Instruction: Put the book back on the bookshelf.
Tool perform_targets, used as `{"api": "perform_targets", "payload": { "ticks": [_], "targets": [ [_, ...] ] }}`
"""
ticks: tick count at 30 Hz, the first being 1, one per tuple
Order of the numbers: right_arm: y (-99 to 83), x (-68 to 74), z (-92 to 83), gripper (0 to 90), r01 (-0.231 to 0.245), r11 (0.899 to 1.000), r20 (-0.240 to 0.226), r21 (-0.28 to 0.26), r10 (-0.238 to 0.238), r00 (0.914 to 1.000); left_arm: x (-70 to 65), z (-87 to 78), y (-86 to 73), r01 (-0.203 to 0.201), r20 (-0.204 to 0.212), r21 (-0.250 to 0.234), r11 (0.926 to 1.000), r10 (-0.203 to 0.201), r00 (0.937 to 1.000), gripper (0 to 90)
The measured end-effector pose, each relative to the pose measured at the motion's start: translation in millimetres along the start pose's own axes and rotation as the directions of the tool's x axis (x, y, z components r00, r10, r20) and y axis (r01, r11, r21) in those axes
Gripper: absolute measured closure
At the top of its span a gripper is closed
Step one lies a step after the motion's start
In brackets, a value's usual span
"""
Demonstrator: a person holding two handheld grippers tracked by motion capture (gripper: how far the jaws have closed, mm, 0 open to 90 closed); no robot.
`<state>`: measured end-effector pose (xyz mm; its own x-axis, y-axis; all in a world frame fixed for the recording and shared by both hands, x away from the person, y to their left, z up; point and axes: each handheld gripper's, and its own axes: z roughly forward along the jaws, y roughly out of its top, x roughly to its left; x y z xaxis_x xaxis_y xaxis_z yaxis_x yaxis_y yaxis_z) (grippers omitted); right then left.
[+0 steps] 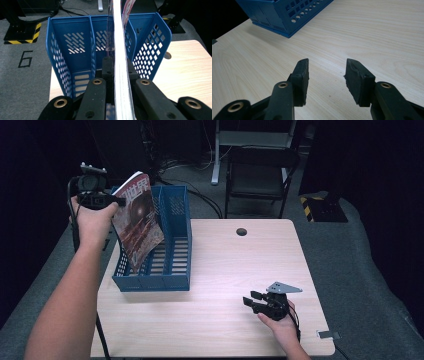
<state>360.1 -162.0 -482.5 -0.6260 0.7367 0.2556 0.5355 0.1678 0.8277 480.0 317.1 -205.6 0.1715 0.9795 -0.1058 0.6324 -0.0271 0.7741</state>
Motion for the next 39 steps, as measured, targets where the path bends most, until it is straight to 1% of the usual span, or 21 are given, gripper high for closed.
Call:
{"api": "perform_targets", "payload": {
  "ticks": [6, 8, 9, 13, 15, 22, 23, 26, 29, 31, 32, 33, 35, 36, 39],
  "targets": [
    [0.2, 0.1, 0.0, 53.6, 0.002, 1.0, -0.002, -0.001, -0.002, 1.0, -4.8, 3.5, 1.3, 0.0, -0.004, -0.008, 1.0, 0.0, 1.0, 84.1],
    [0.2, 0.0, -0.2, 53.6, 0.002, 1.0, -0.002, -0.001, -0.002, 1.0, -5.9, 5.0, 1.4, -0.001, 0.001, -0.005, 1.0, 0.001, 1.0, 84.0],
    [0.2, 0.1, -0.4, 53.7, -0.001, 1.0, -0.002, -0.001, 0.001, 1.0, -7.4, 6.5, 1.1, 0.002, -0.004, -0.012, 0.9999, -0.002, 1.0, 84.1],
    [0.2, 0.0, -0.5, 53.6, 0.0, 1.0, -0.004, -0.001, 0.0, 1.0, -8.0, 7.8, 0.8, 0.004, 0.001, -0.008, 1.0, -0.004, 1.0, 84.1],
    [0.2, 0.0, -0.6, 53.7, 0.0, 1.0, -0.005, -0.001, 0.0, 1.0, -8.4, 9.6, 0.5, 0.004, -0.004, -0.014, 0.9999, -0.004, 1.0, 84.1],
    [0.3, -0.7, -0.6, 53.6, 0.005, 1.0, -0.005, -0.007, -0.005, 1.0, -8.5, 15.9, -1.5, 0.011, -0.008, -0.009, 0.9999, -0.011, 0.9999, 84.1],
    [0.2, -0.7, -0.6, 53.7, 0.006, 1.0, -0.006, -0.008, -0.006, 1.0, -8.2, 17.0, -2.0, 0.008, -0.009, -0.012, 0.9999, -0.008, 0.9999, 84.1],
    [0.2, -0.1, -0.8, 53.6, 0.001, 1.0, -0.007, -0.001, -0.001, 1.0, -8.4, 20.4, -3.8, 0.018, -0.009, -0.013, 0.9998, -0.018, 0.9998, 84.1],
    [0.1, 0.0, -0.7, 53.7, -0.002, 1.0, -0.005, 0.0, 0.002, 1.0, -8.5, 25.0, -5.5, 0.021, -0.008, -0.007, 0.9998, -0.021, 0.9998, 84.1],
    [0.2, 0.1, -0.9, 53.7, 0.0, 1.0, -0.007, -0.002, 0.0, 1.0, -8.8, 27.8, -6.6, 0.015, -0.012, 0.002, 0.9999, -0.015, 0.9998, 84.0],
    [0.2, -0.5, -1.0, 53.6, 0.006, 1.0, -0.007, -0.004, -0.006, 1.0, -8.6, 29.2, -7.0, 0.012, -0.008, 0.002, 0.9999, -0.012, 0.9999, 84.1],
    [0.2, -0.7, -0.8, 53.7, 0.006, 1.0, -0.006, -0.008, -0.006, 1.0, -8.5, 31.4, -8.2, 0.018, -0.007, 0.002, 0.9998, -0.018, 0.9998, 84.1],
    [0.1, -0.7, -1.0, 53.7, 0.003, 1.0, -0.004, -0.007, -0.003, 1.0, -7.9, 32.4, -8.6, 0.014, -0.007, 0.001, 0.9999, -0.014, 0.9999, 84.1],
    [0.1, -0.9, -0.9, 53.7, 0.004, 1.0, -0.005, -0.007, -0.004, 1.0, -8.0, 33.8, -9.2, 0.021, -0.008, -0.007, 0.9998, -0.021, 0.9998, 84.0],
    [0.1, -0.4, -0.9, 53.6, 0.001, 1.0, -0.006, -0.005, -0.001, 1.0, -6.4, 36.9, -10.9, 0.025, -0.004, -0.008, 0.9997, -0.025, 0.9997, 84.1]
  ]
}}
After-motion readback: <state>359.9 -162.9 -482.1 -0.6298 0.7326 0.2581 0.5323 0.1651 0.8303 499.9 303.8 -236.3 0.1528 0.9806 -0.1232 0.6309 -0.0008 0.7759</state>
